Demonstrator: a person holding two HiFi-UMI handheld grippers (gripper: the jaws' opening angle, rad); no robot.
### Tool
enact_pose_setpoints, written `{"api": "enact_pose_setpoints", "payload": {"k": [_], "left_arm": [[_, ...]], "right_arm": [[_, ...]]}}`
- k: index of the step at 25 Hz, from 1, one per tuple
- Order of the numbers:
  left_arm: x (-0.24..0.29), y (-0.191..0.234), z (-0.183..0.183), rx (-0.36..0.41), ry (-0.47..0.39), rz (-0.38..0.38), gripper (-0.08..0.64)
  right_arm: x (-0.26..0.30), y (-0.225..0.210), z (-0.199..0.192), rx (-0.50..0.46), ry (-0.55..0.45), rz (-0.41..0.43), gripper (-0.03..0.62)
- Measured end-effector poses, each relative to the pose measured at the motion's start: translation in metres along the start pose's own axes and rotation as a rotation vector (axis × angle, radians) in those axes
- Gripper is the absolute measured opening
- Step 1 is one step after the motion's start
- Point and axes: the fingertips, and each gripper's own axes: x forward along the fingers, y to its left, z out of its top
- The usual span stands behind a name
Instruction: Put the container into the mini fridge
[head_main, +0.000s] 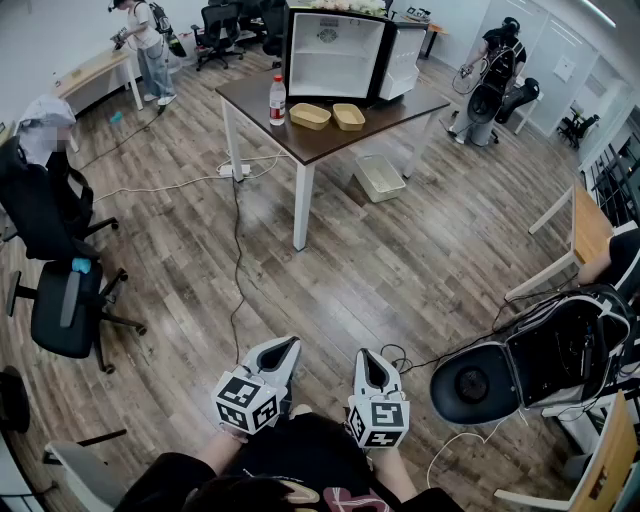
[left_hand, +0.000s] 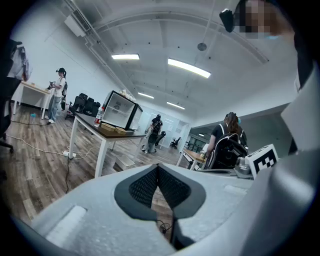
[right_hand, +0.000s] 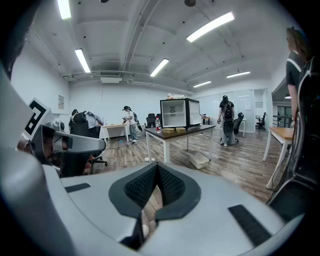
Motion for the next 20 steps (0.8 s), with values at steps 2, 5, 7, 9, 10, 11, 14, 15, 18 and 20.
{"api": "enact_pose_setpoints", "payload": {"k": [2,5,7,9,10,11,14,15,18,20], "left_arm": [[-0.004,-0.004,-0.004,0.003,0.008,-0.007,0.008],[-0.009,-0.007,-0.007,0.008,0.011,-0.014,0.008],[-0.010,-0.003,-0.009,0.003,0.009,-0.014,0.008],[-0.009,0.002,-0.009,-0.009,0.006,-0.015,0.008],[-0.009,0.004,-0.009,-0.015,0.006,-0.016,0.008],[-0.009,0.006,-0.009,-0.021,0.007,-0.017,0.008],[-0.004,0.015,-0.009,-0.038,0.010,-0.023,0.008],[-0.001,0.018,-0.008,-0.042,0.010,-0.026,0.008],[0.010,0.028,-0.002,-0.055,0.008,-0.043,0.008],[0.019,0.039,0.005,-0.064,0.005,-0.054,0.008]], "right_arm": [[-0.006,0.002,-0.005,0.002,0.006,-0.008,0.005],[-0.011,0.005,-0.010,0.002,0.013,-0.013,0.005],[-0.009,0.007,-0.012,-0.006,0.019,-0.019,0.005],[-0.006,0.007,-0.012,-0.009,0.026,-0.026,0.005],[-0.004,0.007,-0.012,-0.011,0.029,-0.028,0.005],[-0.002,0.008,-0.011,-0.014,0.033,-0.030,0.005],[0.005,0.009,-0.009,-0.006,0.037,-0.027,0.005],[0.009,0.009,-0.008,0.012,0.032,-0.021,0.006],[0.025,0.006,0.000,0.094,0.007,0.011,0.006],[0.040,0.004,0.007,0.121,0.001,0.031,0.006]]}}
